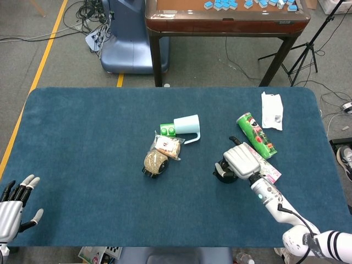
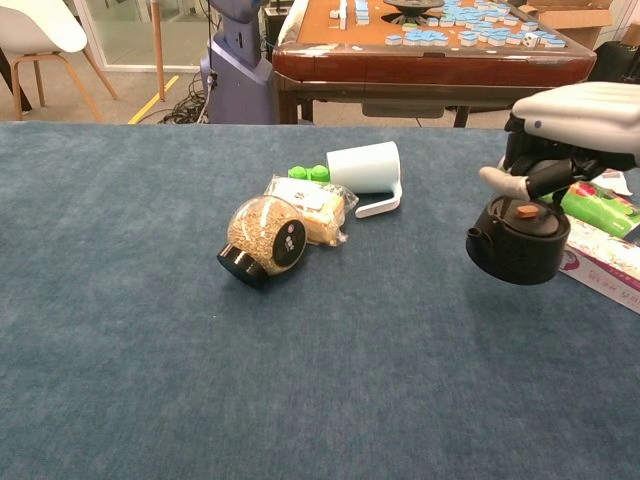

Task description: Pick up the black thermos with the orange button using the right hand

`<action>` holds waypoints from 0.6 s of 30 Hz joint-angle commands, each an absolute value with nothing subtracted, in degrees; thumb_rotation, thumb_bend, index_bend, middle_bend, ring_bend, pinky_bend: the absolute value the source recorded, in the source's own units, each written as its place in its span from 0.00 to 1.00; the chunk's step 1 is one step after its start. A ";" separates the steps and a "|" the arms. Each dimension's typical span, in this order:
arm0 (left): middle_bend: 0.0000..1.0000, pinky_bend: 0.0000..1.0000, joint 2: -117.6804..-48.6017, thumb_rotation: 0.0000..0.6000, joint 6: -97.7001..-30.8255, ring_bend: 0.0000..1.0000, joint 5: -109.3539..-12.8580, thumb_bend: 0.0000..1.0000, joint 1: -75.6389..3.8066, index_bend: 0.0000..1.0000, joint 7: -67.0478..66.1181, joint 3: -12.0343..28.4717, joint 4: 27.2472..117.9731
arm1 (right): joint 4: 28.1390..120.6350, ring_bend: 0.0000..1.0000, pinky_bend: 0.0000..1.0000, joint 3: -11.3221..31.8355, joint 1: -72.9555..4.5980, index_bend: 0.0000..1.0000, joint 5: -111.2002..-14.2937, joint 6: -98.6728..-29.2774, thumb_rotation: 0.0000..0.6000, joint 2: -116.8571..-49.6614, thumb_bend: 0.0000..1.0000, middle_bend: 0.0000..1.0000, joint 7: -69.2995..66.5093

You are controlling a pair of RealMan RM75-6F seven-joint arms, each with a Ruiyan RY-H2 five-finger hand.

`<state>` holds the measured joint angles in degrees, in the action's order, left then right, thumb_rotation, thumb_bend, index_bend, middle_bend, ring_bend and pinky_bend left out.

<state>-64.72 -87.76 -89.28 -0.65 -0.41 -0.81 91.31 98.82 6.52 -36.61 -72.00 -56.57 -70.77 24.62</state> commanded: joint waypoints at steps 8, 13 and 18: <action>0.07 0.02 -65.11 1.00 -87.51 0.13 -89.02 0.29 -0.70 0.11 -0.14 -0.80 90.81 | 98.67 0.88 0.23 6.11 -37.07 1.00 -71.45 -56.42 0.74 -71.44 0.56 0.98 25.73; 0.07 0.02 -65.23 1.00 -87.48 0.13 -88.87 0.29 -0.68 0.11 0.14 -0.78 90.47 | 98.47 0.88 0.37 6.01 -37.23 1.00 -71.30 -56.66 0.76 -71.97 0.56 0.98 26.23; 0.07 0.02 -65.40 1.00 -87.42 0.13 -88.76 0.29 -0.66 0.11 0.40 -0.79 90.12 | 98.18 0.88 0.54 5.86 -37.36 1.00 -71.24 -56.80 0.79 -72.51 0.56 0.98 26.46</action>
